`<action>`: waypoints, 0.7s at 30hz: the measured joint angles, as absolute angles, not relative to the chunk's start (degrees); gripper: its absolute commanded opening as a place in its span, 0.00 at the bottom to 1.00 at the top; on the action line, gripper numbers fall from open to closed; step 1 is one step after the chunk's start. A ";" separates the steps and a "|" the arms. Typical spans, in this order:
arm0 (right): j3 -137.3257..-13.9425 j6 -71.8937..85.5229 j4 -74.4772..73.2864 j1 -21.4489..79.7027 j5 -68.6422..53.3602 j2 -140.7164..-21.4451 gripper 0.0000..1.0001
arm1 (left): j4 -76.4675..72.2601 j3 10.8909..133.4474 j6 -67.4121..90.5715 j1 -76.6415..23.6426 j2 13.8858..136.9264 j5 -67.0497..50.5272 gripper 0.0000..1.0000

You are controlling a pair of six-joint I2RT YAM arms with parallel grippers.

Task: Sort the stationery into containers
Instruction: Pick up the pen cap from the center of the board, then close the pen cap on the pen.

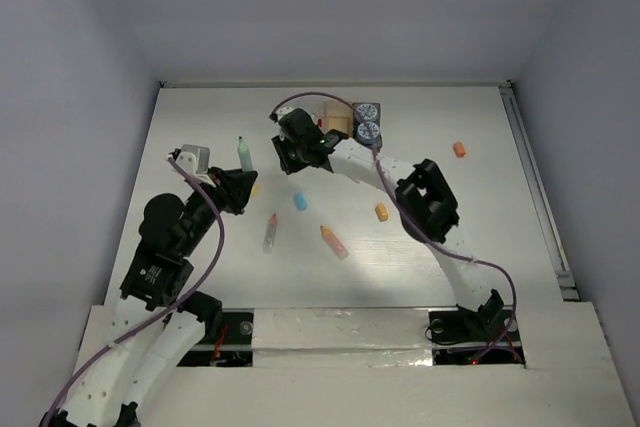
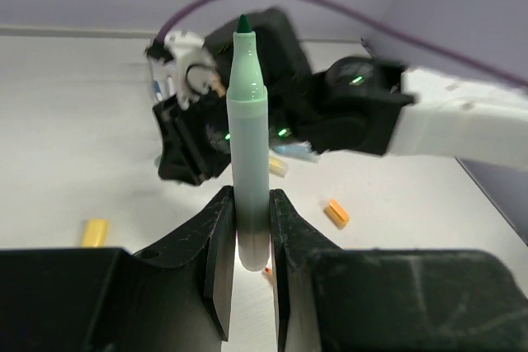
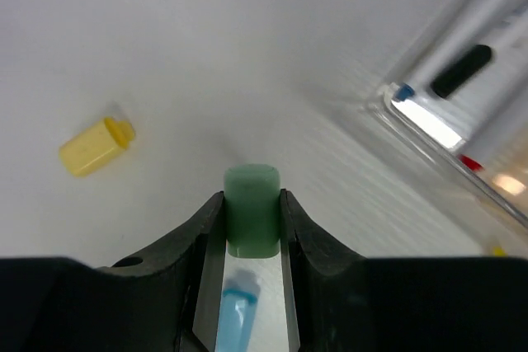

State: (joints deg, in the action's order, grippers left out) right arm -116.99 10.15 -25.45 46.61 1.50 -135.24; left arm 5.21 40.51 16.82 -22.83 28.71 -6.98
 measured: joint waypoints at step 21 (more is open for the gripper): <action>-89.08 27.59 9.87 46.52 3.55 -93.32 0.16 | 0.62 43.42 18.26 -22.83 44.58 -15.86 0.00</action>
State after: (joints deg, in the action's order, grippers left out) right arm -89.08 27.59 9.87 46.52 3.55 -93.32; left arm 0.62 43.42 18.26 -22.83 44.58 -15.86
